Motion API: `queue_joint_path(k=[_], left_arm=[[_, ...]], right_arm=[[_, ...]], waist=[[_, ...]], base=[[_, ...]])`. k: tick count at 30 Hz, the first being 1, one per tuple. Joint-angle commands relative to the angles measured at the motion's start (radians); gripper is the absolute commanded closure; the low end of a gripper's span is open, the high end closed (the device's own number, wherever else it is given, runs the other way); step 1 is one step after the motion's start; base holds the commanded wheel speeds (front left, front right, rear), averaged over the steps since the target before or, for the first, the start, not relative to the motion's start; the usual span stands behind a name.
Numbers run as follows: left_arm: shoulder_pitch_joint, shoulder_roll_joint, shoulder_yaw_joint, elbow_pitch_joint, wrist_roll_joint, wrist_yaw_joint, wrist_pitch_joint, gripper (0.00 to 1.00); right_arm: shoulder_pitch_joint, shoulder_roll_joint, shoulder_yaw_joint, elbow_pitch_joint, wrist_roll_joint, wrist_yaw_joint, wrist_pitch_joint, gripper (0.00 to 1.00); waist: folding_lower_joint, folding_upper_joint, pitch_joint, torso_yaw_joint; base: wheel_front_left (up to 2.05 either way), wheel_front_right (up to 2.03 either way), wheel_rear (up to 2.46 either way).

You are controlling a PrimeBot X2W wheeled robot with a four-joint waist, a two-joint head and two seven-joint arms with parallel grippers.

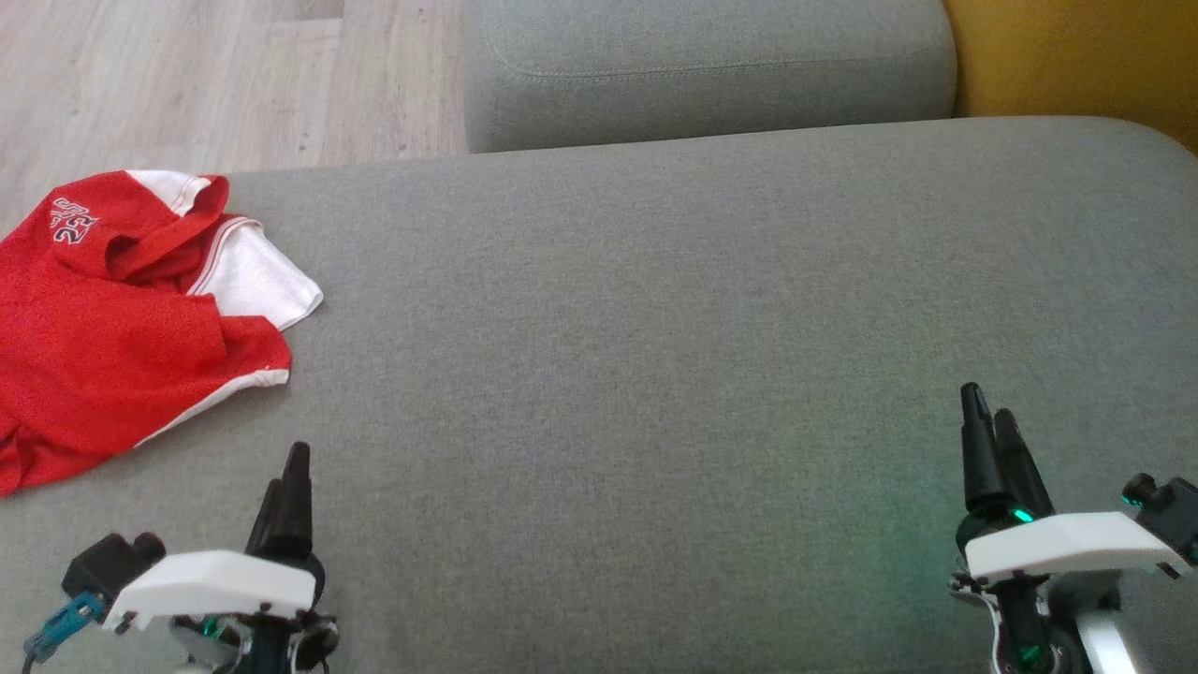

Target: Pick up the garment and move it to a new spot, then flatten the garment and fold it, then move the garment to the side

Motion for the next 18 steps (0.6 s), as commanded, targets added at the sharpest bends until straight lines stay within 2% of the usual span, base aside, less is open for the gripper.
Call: queue_joint_path(k=[1,18], left_arm=[[-0.018,0.021,0.008,-0.036,0.038,0.004,-0.013,0.0],[0.006,0.028,-0.003,-0.073,0.272,0.012,-0.063,0.0]], right_arm=[[-0.021,-0.018,0.017,-0.042,-0.043,0.0,-0.017,0.0],[-0.011,-0.024,0.05,-0.04,-0.282,0.0,-0.068,0.0]], waist=[[0.0,0.0,-0.001,0.001],[0.0,0.0,-0.006,0.007]], base=[[0.0,0.0,0.0],[0.0,0.0,0.0]])
